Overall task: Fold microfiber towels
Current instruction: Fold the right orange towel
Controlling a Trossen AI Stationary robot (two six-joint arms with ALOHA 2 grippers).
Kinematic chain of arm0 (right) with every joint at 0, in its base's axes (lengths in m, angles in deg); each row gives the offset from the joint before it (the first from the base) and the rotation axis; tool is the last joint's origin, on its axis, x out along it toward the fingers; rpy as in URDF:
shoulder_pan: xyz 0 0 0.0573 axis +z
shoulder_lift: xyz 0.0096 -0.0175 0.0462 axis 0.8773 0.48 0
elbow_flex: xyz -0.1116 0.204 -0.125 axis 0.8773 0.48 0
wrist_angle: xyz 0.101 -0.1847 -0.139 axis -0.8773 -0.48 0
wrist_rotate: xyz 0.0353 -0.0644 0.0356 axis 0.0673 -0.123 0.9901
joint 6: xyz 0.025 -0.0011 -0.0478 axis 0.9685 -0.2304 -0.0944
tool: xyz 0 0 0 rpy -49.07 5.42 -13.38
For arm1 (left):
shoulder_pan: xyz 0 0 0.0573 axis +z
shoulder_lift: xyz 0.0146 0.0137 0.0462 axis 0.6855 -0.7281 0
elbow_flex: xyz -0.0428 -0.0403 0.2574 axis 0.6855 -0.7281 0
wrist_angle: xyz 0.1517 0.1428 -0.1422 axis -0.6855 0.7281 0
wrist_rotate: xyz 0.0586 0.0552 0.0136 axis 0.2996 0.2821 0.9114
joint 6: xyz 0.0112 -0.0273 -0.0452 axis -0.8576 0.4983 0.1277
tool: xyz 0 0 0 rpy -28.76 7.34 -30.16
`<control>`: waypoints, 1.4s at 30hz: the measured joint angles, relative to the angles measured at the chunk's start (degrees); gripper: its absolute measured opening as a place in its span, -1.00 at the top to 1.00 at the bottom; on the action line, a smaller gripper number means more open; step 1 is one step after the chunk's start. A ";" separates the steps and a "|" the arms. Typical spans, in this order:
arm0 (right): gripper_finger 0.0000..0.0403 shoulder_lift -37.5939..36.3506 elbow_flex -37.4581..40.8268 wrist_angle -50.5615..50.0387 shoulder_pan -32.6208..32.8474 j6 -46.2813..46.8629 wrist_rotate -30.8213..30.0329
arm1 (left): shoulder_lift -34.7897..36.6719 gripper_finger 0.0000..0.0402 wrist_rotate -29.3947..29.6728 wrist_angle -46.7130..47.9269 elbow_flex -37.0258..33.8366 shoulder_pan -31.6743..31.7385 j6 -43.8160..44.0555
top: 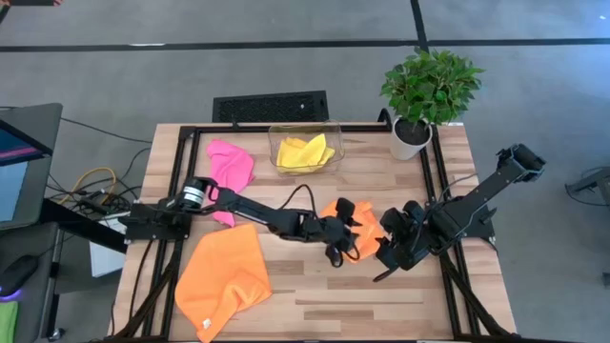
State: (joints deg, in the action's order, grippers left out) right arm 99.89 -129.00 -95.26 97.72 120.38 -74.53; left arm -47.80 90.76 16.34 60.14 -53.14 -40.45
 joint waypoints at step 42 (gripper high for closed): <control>-0.24 9.62 14.66 32.17 -20.75 -30.74 12.21 | 6.59 0.28 -0.93 35.02 0.00 -1.38 23.45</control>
State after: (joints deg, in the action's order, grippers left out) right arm 109.51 -114.34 -63.09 76.97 89.63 -62.31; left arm -41.21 89.83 51.36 60.14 -54.52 -17.00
